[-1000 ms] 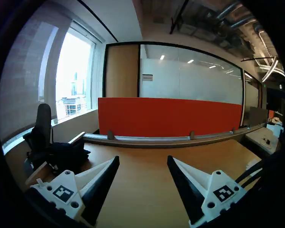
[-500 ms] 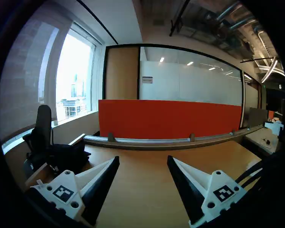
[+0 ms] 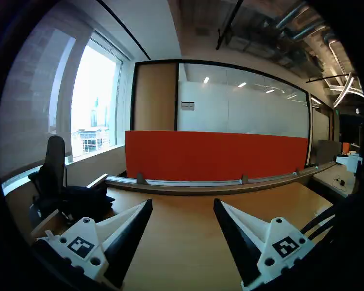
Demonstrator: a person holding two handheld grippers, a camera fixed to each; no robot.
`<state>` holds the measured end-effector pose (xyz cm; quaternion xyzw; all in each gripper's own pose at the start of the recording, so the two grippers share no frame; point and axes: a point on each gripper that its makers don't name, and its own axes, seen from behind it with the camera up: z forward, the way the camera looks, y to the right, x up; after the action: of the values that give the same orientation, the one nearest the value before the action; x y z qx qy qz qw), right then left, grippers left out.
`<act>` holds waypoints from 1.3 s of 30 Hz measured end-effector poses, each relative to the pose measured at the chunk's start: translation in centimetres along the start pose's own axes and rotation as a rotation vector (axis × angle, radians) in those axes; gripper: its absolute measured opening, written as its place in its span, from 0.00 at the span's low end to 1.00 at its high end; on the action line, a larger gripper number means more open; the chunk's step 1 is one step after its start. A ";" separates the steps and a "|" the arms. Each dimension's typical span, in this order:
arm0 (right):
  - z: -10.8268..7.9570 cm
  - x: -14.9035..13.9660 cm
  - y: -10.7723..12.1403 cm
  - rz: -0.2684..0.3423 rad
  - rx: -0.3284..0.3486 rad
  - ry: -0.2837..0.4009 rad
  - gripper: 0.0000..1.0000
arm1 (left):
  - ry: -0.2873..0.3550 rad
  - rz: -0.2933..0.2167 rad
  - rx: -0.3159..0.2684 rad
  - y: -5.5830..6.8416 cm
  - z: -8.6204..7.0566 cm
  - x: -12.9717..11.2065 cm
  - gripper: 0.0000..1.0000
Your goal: Fold towel
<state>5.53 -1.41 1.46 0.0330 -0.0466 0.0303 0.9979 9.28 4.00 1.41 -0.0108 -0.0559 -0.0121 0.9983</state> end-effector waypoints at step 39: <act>-1.1 1.0 -0.7 -0.010 -0.035 0.016 0.97 | 0.083 0.107 0.038 -1.6 -0.2 -4.8 0.93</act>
<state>6.64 -1.95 0.43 0.0154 -0.0392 0.0247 0.9988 4.49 2.48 0.75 0.0055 -0.0142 0.0419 0.9990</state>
